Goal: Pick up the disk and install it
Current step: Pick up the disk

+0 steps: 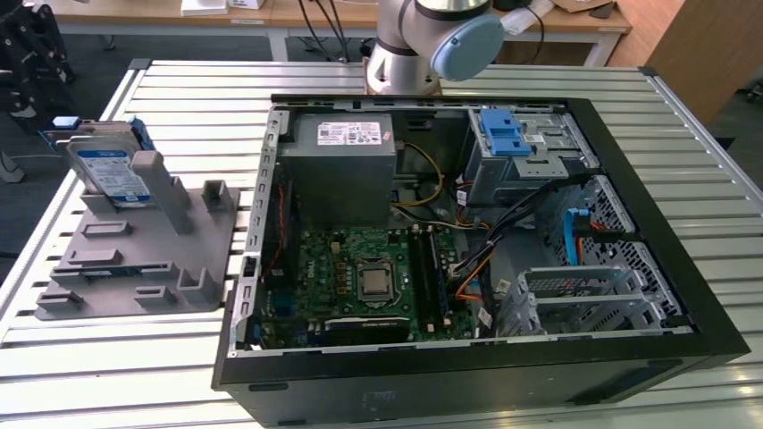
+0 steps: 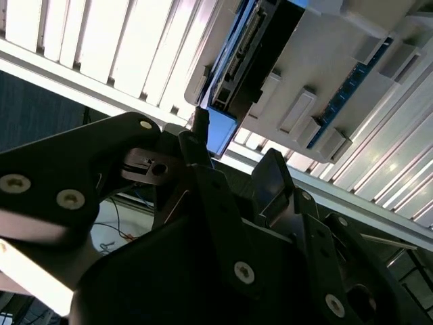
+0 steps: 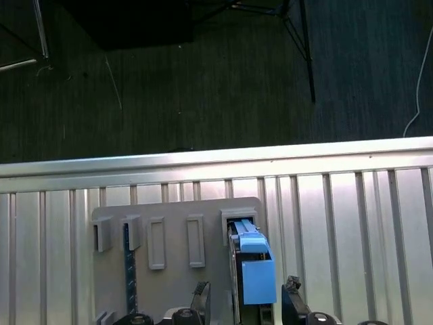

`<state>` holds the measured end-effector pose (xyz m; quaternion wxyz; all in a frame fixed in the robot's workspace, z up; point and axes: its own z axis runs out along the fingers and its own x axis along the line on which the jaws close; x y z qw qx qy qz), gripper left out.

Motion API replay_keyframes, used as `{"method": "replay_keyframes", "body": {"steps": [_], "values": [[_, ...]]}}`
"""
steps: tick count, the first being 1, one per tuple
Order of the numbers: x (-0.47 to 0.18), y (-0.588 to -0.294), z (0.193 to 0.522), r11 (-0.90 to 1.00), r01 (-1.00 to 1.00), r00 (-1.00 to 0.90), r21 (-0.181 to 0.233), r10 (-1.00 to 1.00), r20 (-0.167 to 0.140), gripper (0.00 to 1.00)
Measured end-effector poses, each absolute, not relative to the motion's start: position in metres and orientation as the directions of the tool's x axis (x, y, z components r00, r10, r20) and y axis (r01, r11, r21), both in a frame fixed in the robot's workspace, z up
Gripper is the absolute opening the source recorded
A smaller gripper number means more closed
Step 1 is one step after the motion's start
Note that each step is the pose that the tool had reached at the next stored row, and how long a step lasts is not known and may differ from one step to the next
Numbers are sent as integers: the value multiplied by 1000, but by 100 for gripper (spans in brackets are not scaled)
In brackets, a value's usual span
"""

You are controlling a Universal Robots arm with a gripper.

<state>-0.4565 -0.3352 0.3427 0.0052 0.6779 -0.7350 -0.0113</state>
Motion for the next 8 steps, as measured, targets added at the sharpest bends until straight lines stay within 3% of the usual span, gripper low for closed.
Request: {"method": "replay_keyframes", "body": {"steps": [8], "values": [[-460, -335, 330, 69, -997, -69, 17, -998, -8, 53]]}}
